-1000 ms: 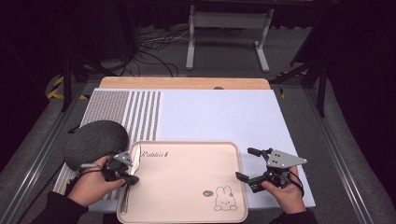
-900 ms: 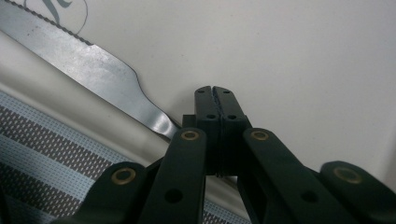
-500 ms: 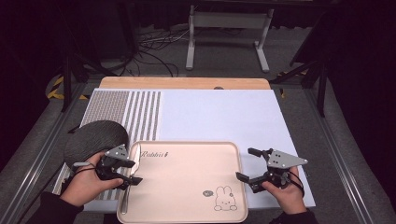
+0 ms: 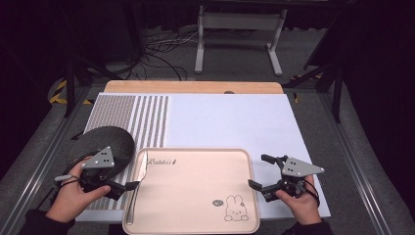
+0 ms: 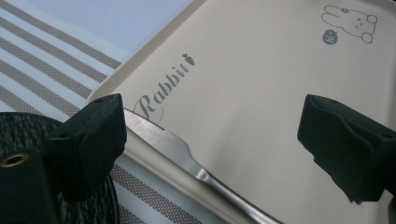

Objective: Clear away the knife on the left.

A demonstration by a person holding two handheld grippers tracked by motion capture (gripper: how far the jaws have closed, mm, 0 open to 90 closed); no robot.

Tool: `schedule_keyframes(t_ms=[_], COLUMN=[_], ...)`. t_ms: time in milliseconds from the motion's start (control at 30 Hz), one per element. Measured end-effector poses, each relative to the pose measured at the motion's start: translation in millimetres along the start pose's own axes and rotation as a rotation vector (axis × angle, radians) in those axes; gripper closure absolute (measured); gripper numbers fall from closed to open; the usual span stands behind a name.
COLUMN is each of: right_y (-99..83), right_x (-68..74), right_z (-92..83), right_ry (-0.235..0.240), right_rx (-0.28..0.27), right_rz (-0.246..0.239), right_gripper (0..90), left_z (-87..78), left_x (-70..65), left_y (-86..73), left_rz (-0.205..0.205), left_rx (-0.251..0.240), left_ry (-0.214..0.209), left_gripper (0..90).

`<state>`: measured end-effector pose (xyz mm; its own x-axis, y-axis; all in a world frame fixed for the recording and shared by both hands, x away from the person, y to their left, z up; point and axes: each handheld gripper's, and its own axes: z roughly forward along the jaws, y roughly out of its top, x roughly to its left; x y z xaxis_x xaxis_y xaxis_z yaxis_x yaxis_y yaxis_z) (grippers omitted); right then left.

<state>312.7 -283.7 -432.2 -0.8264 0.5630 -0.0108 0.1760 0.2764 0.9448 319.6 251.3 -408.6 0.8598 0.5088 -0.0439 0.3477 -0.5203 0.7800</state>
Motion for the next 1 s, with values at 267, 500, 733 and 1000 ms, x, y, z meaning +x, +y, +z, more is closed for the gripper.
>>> schedule_keyframes(t_ms=[267,500,733,1000], right_y=[-0.2,-1.9,-3.3,-5.9], right_x=[-0.2,-0.8,-1.9,-4.3], right_z=[-2.8,-3.5,-3.6,-5.4], right_ry=[-0.029,-0.046,-0.052,-0.061], right_rx=[-0.022,-0.029,-0.033,-0.033], right_rz=[-0.001,0.005,0.011,0.017], right_gripper=[3.5,3.4,3.4,3.5], left_z=[-19.8,-23.9,-26.3,-20.4], left_x=[9.7,16.7,19.9,19.6], left_y=[-28.3,-57.2,-73.5,-88.1], left_rz=[-0.031,-0.068,-0.094,-0.083], left_rx=[-0.131,-0.243,-0.315,-0.329], left_ry=[0.037,0.059,0.104,0.109], left_gripper=[8.3,7.2,7.2,6.4])
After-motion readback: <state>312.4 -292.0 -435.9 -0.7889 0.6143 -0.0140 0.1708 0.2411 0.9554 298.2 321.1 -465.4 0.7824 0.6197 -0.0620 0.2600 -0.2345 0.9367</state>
